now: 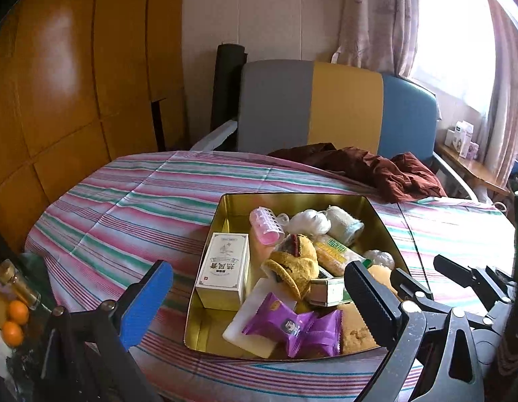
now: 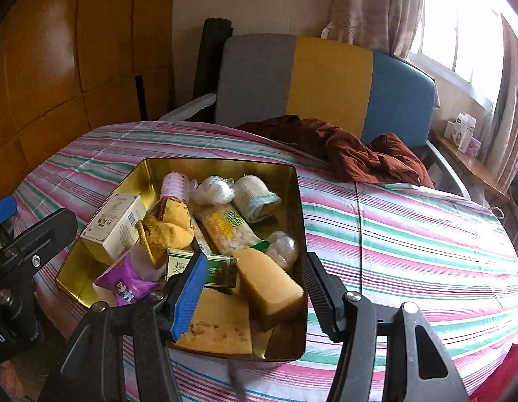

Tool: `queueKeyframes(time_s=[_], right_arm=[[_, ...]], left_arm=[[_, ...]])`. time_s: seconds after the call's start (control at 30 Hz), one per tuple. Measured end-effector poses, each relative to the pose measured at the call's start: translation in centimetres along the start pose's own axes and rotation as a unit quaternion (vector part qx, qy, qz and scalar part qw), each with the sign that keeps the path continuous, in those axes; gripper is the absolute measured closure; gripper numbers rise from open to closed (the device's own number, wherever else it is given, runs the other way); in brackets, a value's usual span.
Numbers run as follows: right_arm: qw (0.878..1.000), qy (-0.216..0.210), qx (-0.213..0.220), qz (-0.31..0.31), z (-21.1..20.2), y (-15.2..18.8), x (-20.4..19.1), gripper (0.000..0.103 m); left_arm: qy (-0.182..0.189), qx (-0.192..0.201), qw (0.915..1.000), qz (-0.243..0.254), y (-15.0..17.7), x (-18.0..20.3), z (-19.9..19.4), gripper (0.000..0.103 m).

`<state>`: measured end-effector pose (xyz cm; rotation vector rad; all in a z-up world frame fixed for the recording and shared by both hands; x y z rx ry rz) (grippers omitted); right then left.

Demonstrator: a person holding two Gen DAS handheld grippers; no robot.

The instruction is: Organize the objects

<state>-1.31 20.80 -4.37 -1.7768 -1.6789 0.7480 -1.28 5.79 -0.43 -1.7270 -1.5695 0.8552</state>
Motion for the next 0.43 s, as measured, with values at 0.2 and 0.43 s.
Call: queueKeyframes(time_s=[0.2,0.43], right_arm=[[1.000,-0.002,-0.005,-0.002,0.36,0.11,-0.28,0.044],[1.000,-0.006,-0.008,-0.001,0.63,0.28,-0.35,0.044]], left_arm=[[-0.010,0.008,0.9999,-0.002,0.19,-0.34,-0.11,0.000],[-0.013,0.008,0.9999,-0.006,0.39,-0.68,0.01,0.001]])
Point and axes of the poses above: each gripper's, at about its wrist camera, not at the fingertips, and z roughly the way its jaws point, x to its right, y to its underside, the point moved 1 cm from there along z, roughly the way its jaws point, and after that the axes turned 6 degrees about -y, right-handed, at the moved point
